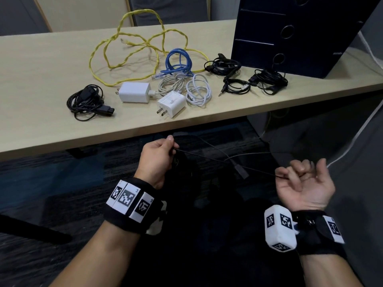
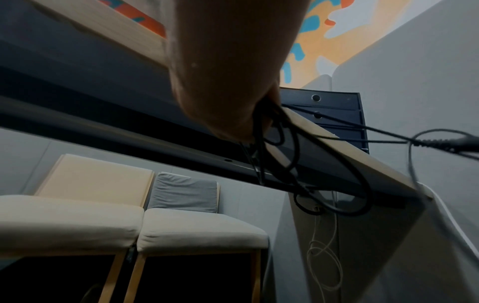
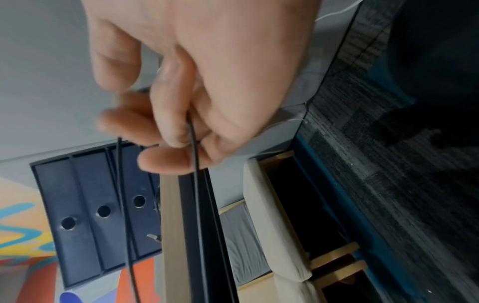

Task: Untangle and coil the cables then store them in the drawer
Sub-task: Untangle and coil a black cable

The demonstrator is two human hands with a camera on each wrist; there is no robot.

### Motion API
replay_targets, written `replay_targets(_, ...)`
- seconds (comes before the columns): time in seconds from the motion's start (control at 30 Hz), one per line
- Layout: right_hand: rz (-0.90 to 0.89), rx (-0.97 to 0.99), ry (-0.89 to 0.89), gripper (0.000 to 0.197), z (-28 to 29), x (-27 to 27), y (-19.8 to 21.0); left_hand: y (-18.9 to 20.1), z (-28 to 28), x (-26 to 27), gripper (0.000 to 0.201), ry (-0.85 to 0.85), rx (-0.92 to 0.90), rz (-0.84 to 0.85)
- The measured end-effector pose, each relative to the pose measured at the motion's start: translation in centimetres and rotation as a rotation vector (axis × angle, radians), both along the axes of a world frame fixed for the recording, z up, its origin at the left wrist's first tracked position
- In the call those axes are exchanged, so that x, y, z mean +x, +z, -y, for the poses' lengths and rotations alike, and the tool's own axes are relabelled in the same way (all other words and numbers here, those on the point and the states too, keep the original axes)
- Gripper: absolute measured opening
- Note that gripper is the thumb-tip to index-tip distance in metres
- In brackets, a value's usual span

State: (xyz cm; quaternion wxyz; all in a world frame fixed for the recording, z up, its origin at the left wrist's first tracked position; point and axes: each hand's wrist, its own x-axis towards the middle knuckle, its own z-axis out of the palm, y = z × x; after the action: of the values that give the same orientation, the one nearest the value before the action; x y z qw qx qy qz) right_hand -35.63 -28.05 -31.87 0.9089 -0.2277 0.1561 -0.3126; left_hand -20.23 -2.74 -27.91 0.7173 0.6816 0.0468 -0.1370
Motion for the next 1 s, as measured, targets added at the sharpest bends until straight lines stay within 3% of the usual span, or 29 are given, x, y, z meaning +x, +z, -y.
replay_targets(0.07, 0.056, -0.017, -0.016, 0.025, 0.4, -0.2, 0.5, -0.4, -0.1, 0.2, 0.037, 0.025, 0.028, -0.003)
replay_targets(0.17, 0.284, 0.006, 0.047, 0.014, 1.6, -0.7, 1.1, -1.2, -0.3, 0.3, 0.037, 0.046, 0.07, -0.032)
replay_targets(0.23, 0.343, -0.024, 0.128, 0.024, 2.4, -1.2, 1.2, -1.4, -0.5, 0.5, 0.036, 0.063, 0.083, -0.044)
replay_targets(0.37, -0.059, -0.396, 0.243, 0.041, 2.8, -0.9, 1.1, -1.3, -0.4, 0.6, 0.036, 0.053, 0.079, -0.011)
replay_targets(0.43, -0.345, -0.44, 0.178, 0.046, 3.0, -0.3, 0.0, -0.9, -0.3, 0.3, 0.036, 0.017, 0.034, 0.007)
replay_targets(0.5, -0.666, -0.437, 0.063, 0.037, 3.3, 0.3, -1.5, -0.4, -0.1, -0.3, 0.037, -0.065, -0.007, 0.038)
replay_targets(0.57, -0.93, -0.624, 0.015, 0.015, 2.8, 0.7, -2.5, 0.1, 0.0, -1.1, 0.037, -0.198, -0.012, 0.091)
replay_targets(0.6, -0.969, -0.719, 0.023, 0.003, 2.1, 0.9, -2.6, 0.3, 0.0, -1.6, 0.037, -0.285, 0.004, 0.122)
replay_targets(0.67, -0.855, -0.899, 0.121, 0.016, 0.3, 1.4, -2.2, 0.7, 0.2, -2.4, 0.036, -0.492, 0.079, 0.195)
replay_targets(0.8, -0.375, -1.149, 0.516, 0.036, -4.7, 3.0, 0.7, 1.4, 0.7, -3.4, 0.028, -0.769, 0.116, 0.262)
replay_targets(0.87, -0.287, -1.117, 0.634, 0.05, -6.3, 3.5, 1.0, 1.4, 0.7, -3.4, 0.025, -0.784, 0.07, 0.263)
replay_targets(0.93, -0.263, -0.885, 0.715, 0.072, -6.9, 3.6, 1.3, 1.4, 0.4, -3.1, 0.022, -0.77, 0.044, 0.295)
replay_targets(1.0, -0.252, -0.844, 0.745, 0.079, -6.5, 3.3, 1.7, 1.3, -0.1, -2.7, 0.02, -0.76, 0.072, 0.342)
